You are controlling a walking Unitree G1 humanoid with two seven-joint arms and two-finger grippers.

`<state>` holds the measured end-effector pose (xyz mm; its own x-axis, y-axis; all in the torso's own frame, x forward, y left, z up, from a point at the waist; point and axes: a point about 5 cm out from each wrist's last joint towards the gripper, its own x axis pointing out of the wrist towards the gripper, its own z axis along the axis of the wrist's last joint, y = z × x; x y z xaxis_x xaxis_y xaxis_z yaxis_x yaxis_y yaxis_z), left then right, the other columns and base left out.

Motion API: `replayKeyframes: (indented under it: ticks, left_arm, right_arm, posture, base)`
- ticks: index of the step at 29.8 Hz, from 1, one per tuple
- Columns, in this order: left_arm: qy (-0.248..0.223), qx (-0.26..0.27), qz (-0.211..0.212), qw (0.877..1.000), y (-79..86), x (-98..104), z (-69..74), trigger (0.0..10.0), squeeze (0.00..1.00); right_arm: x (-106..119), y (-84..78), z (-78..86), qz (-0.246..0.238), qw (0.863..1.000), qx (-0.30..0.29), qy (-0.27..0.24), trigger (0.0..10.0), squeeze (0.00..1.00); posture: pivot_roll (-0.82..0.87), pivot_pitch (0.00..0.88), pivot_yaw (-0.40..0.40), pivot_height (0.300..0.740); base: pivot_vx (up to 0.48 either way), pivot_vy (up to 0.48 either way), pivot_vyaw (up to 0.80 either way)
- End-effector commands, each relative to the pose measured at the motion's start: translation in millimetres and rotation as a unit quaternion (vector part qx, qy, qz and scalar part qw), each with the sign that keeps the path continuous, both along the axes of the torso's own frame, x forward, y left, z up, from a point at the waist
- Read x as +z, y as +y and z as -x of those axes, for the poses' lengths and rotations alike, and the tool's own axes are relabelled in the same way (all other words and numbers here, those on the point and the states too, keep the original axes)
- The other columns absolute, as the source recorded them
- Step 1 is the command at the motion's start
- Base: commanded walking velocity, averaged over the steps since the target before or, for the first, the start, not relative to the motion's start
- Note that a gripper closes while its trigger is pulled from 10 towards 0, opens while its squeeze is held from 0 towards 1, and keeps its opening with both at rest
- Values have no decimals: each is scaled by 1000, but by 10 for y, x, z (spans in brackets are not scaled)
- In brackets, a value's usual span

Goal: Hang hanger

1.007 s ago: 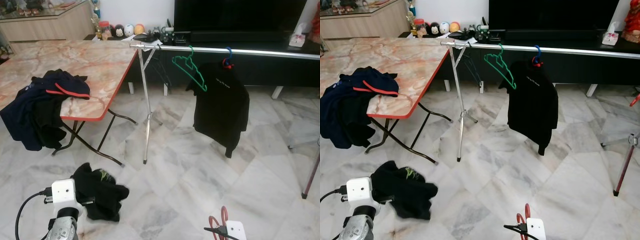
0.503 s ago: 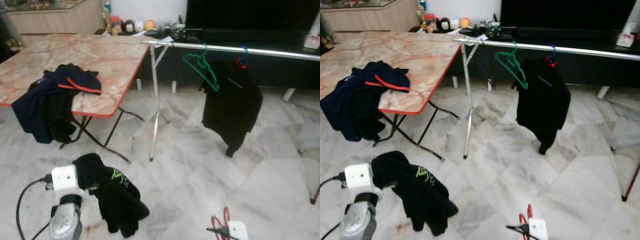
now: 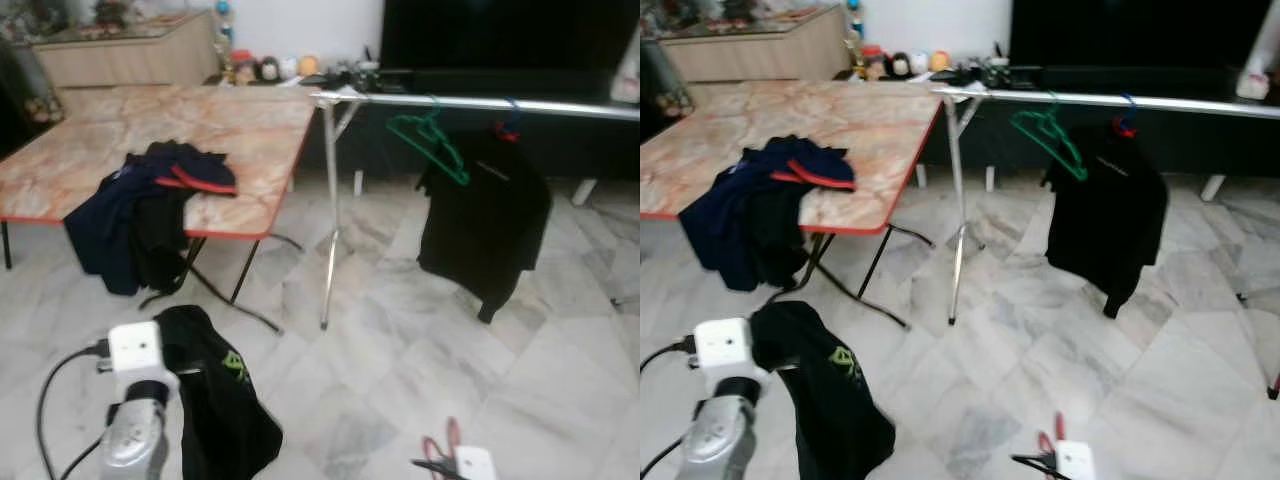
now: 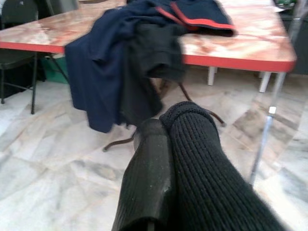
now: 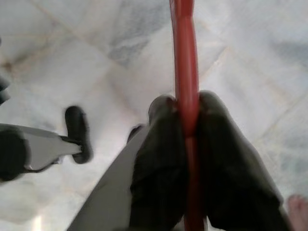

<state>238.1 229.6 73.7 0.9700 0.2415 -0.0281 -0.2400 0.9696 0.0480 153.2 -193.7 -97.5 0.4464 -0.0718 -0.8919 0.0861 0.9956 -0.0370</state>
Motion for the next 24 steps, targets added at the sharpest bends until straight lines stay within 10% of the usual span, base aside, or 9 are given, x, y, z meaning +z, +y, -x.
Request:
replayKeyframes:
  ticks: [1,24]
  left_arm:
    - [-25,-10,2,1000,-55,124,-62,10000,0]
    - [-22,-14,4,1000,-34,154,-79,10000,0]
  right_arm:
    - [4,-40,5,-1,1000,-9,-2,10000,0]
    - [11,-11,-24,-3,1000,-3,-5,10000,0]
  posture:
    - [-48,0,53,740]
    - [-41,0,48,740]
  base:
    - [0,480,0]
    - [0,476,0]
